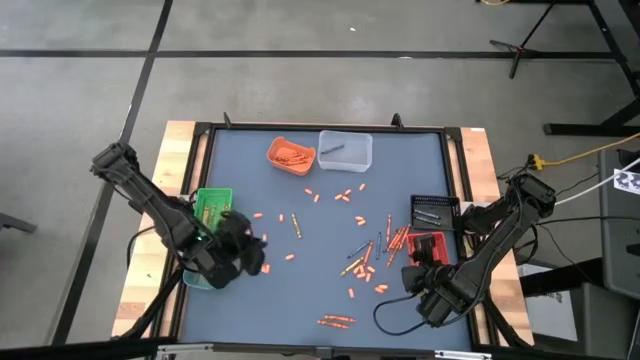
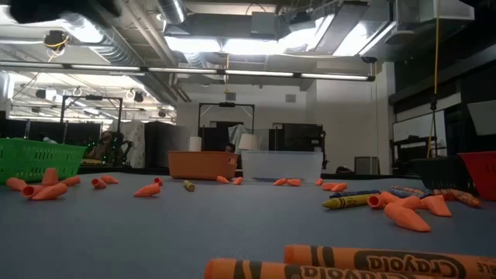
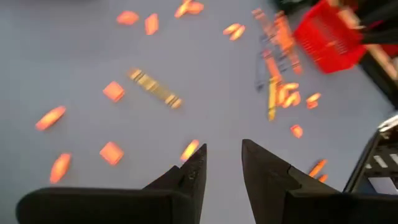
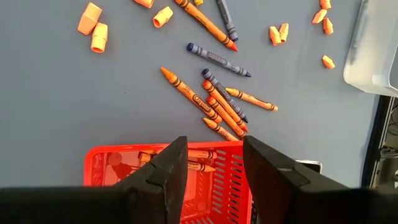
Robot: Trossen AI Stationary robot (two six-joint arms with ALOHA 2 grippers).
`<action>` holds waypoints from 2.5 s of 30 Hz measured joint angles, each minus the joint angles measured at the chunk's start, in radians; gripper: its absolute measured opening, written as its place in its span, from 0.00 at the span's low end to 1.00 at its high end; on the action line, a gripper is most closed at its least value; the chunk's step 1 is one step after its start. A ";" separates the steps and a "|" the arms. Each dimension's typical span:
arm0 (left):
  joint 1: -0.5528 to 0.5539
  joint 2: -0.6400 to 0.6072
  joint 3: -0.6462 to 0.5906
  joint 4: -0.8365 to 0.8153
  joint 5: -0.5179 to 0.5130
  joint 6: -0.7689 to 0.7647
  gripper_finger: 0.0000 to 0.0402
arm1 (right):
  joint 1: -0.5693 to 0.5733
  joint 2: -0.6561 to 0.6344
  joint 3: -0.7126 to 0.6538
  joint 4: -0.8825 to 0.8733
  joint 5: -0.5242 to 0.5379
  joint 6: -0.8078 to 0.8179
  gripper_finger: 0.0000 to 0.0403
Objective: Sort crayons
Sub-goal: Put the orange crayon into the blue bin
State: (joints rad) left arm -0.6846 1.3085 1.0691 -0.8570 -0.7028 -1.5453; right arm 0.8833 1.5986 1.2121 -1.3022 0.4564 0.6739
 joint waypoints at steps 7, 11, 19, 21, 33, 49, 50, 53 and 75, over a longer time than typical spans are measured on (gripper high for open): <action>0.056 0.170 0.000 0.429 -0.033 0.401 0.21 | 0.000 0.000 0.000 0.000 0.000 -0.001 0.38; 0.058 0.302 0.000 0.742 0.059 0.637 0.21 | 0.000 0.000 0.000 0.000 0.000 -0.004 0.38; 0.033 0.552 0.000 1.167 0.244 0.904 0.22 | 0.000 0.000 0.000 0.000 0.000 -0.005 0.38; 0.027 0.601 0.000 1.222 0.255 0.923 0.22 | 0.000 0.000 0.000 0.000 0.000 -0.005 0.38; -0.002 0.724 0.000 1.272 0.256 0.929 0.22 | 0.000 0.000 0.000 0.000 0.000 0.000 0.38; -0.019 0.863 0.099 1.294 0.236 1.122 0.21 | 0.000 0.000 0.000 0.052 0.000 0.001 0.38; -0.018 0.863 0.099 1.290 0.219 1.132 0.21 | 0.000 0.000 0.000 0.052 0.000 0.001 0.38; -0.018 0.863 0.099 1.287 0.172 1.137 0.21 | 0.000 0.000 0.000 0.052 0.000 0.001 0.38; -0.028 0.875 0.099 1.245 0.194 1.129 0.21 | 0.000 0.000 0.000 0.052 0.000 0.001 0.38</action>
State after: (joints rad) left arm -0.7122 2.1833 1.1679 0.3880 -0.5089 -0.4164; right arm 0.8833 1.5982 1.2121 -1.2503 0.4561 0.6753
